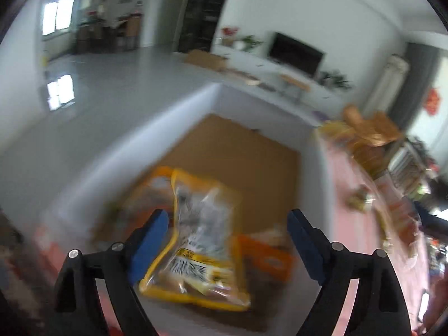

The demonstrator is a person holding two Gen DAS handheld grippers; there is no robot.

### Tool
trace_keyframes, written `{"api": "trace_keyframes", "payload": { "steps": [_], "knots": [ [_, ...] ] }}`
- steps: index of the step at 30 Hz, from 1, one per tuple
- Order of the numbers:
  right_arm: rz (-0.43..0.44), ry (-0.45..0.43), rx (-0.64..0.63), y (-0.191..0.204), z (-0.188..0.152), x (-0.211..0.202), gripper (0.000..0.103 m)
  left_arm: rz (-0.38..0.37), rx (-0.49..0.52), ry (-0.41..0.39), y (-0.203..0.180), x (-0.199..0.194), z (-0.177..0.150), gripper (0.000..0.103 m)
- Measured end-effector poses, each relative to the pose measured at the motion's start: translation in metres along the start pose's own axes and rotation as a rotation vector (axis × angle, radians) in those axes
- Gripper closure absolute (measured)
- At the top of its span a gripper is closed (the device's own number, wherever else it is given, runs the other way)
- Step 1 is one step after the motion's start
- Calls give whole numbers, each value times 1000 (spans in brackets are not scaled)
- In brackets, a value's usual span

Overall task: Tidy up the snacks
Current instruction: 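Carry both packets over the white box and open both tools inside, then return both tools from the box to the table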

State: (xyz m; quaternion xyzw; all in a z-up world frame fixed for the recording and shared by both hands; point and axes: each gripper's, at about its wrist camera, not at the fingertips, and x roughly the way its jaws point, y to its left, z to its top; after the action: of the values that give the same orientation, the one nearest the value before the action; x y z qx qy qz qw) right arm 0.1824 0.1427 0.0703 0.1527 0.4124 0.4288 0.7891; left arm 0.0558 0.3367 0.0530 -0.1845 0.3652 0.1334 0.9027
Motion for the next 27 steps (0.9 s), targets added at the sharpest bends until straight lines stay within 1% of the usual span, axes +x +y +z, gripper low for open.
{"api": "trace_keyframes", "payload": {
  "steps": [1,2,3,5,7,9,10,11,12,13,14,15,16,17,18,20,22,23,25,27],
  "knots": [
    [4,-2,2,6,4,8,20,32,-4,5,8,0,-1,17],
    [8,-18,7,8,4,8,20,47,-14,1,14,-3,-5,17],
    [3,-43,4,7,3,4,20,44,-21,-4,18,-6,-10,17],
    [-47,-83,-28,-1,-6,-10,17,19,-39,-12,15,-12,-22,17],
    [-164,-116,-77,-20,-22,-26,15,-31,-31,-13,-2,-17,-35,17],
    [-316,-124,-130,-48,-43,-44,15,-111,5,-14,-31,-22,-48,17],
    [-429,-116,-161,-72,-60,-55,15,-154,33,-12,-49,-26,-55,17],
    [-511,-102,-179,-89,-74,-63,15,-213,85,-2,-76,-30,-65,16],
    [-593,-81,-195,-109,-86,-70,15,-254,131,8,-98,-33,-72,15],
    [-678,-55,-208,-130,-101,-80,15,-287,172,17,-119,-38,-76,11],
    [-749,-33,-212,-150,-114,-91,15,-331,232,30,-147,-38,-86,3],
    [-805,-19,-208,-166,-126,-103,15,-364,282,45,-168,-38,-96,0],
    [-856,-12,-199,-181,-140,-116,15,-407,343,67,-195,-34,-111,0],
    [-897,-12,-185,-194,-151,-129,15,-428,382,90,-212,-30,-121,0],
    [-929,-17,-171,-203,-157,-141,15,-434,430,129,-233,-18,-137,0],
    [-967,-33,-142,-216,-167,-164,15,-408,471,200,-260,10,-158,0],
    [-996,-46,-101,-230,-169,-174,15,-397,484,257,-274,41,-176,0],
    [-1003,-51,-86,-233,-175,-181,15,-377,496,272,-279,54,-185,0],
    [-1006,-57,-53,-238,-182,-183,15,-310,536,267,-286,75,-195,0],
    [-985,-59,-22,-244,-181,-183,14,-268,558,242,-284,86,-194,0]
  ]
}}
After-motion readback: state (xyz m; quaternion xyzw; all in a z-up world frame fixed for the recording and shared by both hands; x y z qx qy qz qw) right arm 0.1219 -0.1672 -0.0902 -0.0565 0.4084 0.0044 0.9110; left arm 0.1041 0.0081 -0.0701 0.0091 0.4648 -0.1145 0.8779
